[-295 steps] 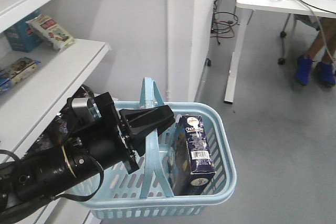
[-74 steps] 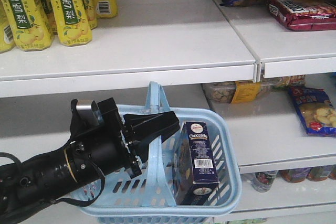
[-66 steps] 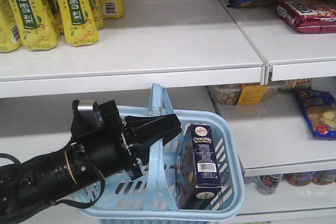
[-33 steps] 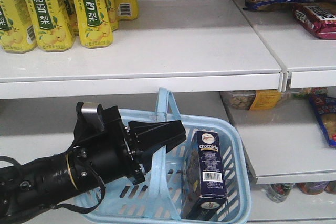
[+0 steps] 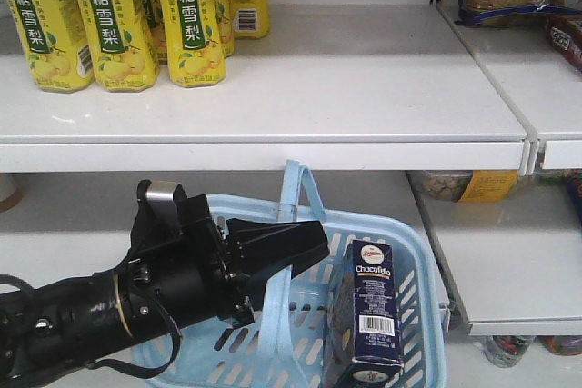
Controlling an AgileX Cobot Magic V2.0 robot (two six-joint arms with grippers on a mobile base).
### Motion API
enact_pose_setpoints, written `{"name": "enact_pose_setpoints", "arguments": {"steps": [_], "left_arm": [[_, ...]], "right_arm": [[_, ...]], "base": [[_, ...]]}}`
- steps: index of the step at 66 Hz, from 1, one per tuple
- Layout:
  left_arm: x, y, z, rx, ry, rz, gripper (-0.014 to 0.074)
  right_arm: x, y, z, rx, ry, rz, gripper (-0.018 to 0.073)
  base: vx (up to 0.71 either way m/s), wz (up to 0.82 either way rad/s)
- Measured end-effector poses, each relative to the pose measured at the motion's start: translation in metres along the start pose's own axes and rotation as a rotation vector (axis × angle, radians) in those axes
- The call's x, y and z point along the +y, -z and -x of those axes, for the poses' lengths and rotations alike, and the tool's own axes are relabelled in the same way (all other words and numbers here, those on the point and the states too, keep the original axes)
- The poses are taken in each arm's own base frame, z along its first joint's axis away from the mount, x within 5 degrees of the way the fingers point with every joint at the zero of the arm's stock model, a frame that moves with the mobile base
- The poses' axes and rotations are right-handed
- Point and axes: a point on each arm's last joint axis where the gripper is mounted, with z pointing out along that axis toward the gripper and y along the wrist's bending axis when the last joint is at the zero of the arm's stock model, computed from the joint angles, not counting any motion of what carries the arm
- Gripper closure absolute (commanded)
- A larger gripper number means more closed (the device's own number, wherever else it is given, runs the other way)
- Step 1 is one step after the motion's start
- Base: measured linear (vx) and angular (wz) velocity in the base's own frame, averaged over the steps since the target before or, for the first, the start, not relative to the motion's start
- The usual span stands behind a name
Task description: Left arm holds basket, right arm returns cookies
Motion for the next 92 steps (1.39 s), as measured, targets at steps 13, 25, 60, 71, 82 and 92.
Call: {"name": "enact_pose_setpoints", "arguments": {"steps": [13,25,60,71,82,92], "left_arm": [[0.0001,0.0002,-0.0011,0.011,-0.003,-0.001,0.0599],[0.0004,0.0001,-0.0025,0.024,-0.005,0.002,0.0599],[0.0003,-0.0005,-0.0032,0.023,-0.002,0.001,0.0599],[0.0003,-0.0005,-0.0032,0.023,-0.002,0.001,0.0599],[0.0003,-0.0005,-0.0032,0.023,-0.002,0.001,0.0599],[0.0004,-0.0005,-0.0032,0.023,-0.002,0.001,0.0599]], "right_arm": [[0.0000,0.0000,0.0000,0.000,0.000,0.000,0.0556],[0.0000,0.0000,0.0000,0.000,0.000,0.000,0.0556],[0.0000,0.0000,0.0000,0.000,0.000,0.000,0.0556],[0.0000,0.0000,0.0000,0.000,0.000,0.000,0.0556],[0.0000,0.0000,0.0000,0.000,0.000,0.000,0.0556],[0.0000,0.0000,0.0000,0.000,0.000,0.000,0.0556]], "base": [[0.02,0.06],[0.01,0.06],[0.00,0.01],[0.00,0.00],[0.00,0.00],[0.00,0.00]]}}
